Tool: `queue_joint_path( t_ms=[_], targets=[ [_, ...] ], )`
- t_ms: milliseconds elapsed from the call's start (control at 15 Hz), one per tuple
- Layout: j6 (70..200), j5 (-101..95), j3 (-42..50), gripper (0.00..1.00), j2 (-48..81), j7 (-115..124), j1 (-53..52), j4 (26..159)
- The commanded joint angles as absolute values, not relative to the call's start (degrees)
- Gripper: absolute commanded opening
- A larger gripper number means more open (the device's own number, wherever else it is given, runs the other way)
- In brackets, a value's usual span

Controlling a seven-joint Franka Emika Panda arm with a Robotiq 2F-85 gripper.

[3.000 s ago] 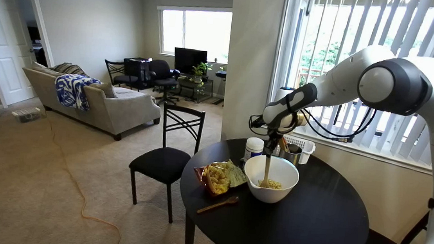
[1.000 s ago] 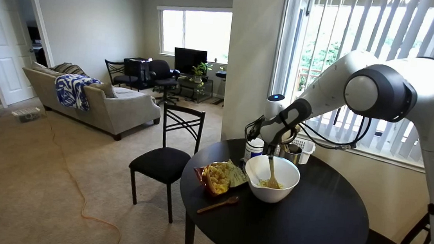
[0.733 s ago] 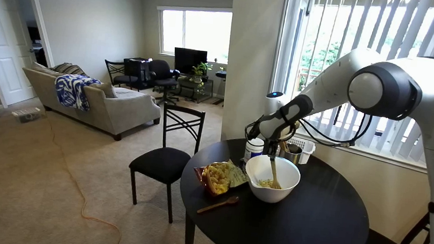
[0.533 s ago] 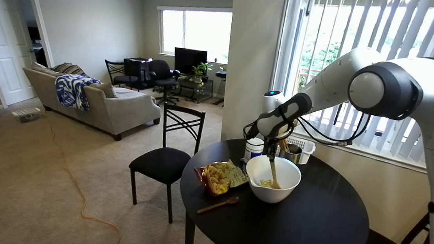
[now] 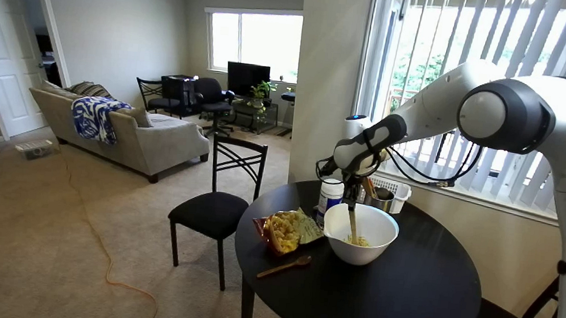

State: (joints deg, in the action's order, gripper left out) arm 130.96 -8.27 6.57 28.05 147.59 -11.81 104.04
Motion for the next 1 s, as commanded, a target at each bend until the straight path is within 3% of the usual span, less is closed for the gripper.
queue_joint_path(
  t_ms=[0, 933],
  targets=[
    [129.5, -1.7, 3.3, 0.05, 28.2, 146.4, -8.9, 104.3],
    [142.0, 2.6, 3.1, 0.05, 27.6, 146.9, -6.7, 107.5]
  ],
)
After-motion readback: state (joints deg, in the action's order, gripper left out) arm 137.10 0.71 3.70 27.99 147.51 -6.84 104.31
